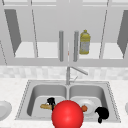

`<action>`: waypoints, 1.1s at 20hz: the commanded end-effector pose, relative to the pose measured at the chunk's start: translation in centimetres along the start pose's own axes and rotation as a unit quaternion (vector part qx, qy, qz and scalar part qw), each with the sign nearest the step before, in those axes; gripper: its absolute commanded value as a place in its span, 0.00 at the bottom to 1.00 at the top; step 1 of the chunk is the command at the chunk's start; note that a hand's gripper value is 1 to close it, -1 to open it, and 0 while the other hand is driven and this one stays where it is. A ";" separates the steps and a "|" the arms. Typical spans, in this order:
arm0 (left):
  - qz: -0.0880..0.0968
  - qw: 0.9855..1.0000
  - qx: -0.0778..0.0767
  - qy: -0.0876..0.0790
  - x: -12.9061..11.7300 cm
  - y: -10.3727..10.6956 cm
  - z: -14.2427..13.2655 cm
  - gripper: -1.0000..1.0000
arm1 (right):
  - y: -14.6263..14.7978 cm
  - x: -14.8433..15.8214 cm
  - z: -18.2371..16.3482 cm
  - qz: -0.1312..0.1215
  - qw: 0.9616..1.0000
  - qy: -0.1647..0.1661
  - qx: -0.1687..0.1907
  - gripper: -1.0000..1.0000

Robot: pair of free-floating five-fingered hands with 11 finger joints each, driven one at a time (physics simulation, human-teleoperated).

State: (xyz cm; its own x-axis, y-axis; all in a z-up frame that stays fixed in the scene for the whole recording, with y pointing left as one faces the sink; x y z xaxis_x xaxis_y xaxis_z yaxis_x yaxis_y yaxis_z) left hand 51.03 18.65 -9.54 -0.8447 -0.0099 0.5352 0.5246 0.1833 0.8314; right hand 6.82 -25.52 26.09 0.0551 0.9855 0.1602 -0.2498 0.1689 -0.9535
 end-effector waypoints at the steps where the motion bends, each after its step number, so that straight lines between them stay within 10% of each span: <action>1: 0.020 1.000 -0.002 0.005 -0.3 -0.4 0.1 1.00 | 0.0 0.0 0.0 0.000 1.000 0.000 0.000 0.50; 13: -0.011 1.000 -0.023 -0.009 0.3 1.1 -1.1 1.00 | 0.0 0.0 0.0 0.000 1.000 0.000 0.000 0.50; 22: -0.008 0.999 -0.033 0.024 2.8 5.4 -1.8 1.00 | 0.0 0.0 0.0 0.000 1.000 0.000 0.000 0.50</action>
State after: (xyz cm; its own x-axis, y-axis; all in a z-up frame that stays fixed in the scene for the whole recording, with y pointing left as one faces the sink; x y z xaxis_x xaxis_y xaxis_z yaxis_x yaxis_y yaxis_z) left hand 51.69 17.86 -5.06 -0.8474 -0.0350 0.5299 0.5173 0.1706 0.8386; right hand 6.82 -25.52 26.09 0.0551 0.9855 0.1602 -0.2498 0.1689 -0.9535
